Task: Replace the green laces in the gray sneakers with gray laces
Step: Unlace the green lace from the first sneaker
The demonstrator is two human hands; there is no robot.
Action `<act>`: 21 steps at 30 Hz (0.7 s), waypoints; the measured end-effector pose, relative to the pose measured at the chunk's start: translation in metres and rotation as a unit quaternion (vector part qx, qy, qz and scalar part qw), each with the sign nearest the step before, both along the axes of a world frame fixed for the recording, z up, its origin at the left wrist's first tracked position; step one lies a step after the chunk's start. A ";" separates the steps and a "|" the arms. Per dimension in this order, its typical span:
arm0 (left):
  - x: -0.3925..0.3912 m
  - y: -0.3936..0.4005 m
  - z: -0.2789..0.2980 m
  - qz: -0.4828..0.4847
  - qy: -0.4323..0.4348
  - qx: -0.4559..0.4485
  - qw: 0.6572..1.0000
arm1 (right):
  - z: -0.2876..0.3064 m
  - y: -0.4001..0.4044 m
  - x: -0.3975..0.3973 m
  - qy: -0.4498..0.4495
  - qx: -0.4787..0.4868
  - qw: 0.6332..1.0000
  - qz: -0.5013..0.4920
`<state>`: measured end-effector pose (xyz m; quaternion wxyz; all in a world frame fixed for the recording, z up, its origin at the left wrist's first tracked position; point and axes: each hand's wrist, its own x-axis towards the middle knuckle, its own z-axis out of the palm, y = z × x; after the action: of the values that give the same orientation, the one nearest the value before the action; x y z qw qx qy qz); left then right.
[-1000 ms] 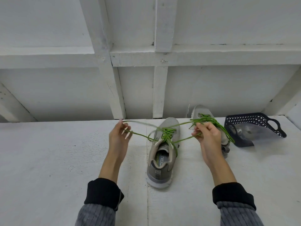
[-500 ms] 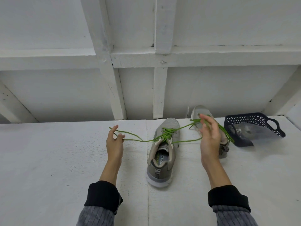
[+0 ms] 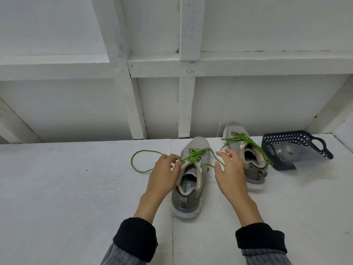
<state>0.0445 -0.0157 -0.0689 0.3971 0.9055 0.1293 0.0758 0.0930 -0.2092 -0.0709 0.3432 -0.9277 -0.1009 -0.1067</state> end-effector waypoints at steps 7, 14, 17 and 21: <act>0.000 -0.009 -0.007 -0.049 -0.034 -0.110 0.992 | -0.012 0.025 -0.006 0.056 0.128 0.987 0.076; -0.010 -0.007 -0.010 0.029 -0.101 -0.120 0.987 | -0.018 0.029 0.025 0.090 0.109 0.985 0.103; -0.016 -0.010 -0.015 0.046 -0.124 -0.113 0.985 | -0.017 0.039 0.034 0.116 0.037 0.985 0.126; -0.017 -0.010 -0.018 0.045 -0.131 -0.132 0.981 | -0.020 0.051 0.043 0.127 -0.012 0.985 0.120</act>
<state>0.0278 -0.0255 -0.0868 0.5231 0.8204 0.1257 0.1939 0.1357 -0.1578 -0.0906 0.3524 -0.9189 -0.1686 0.0552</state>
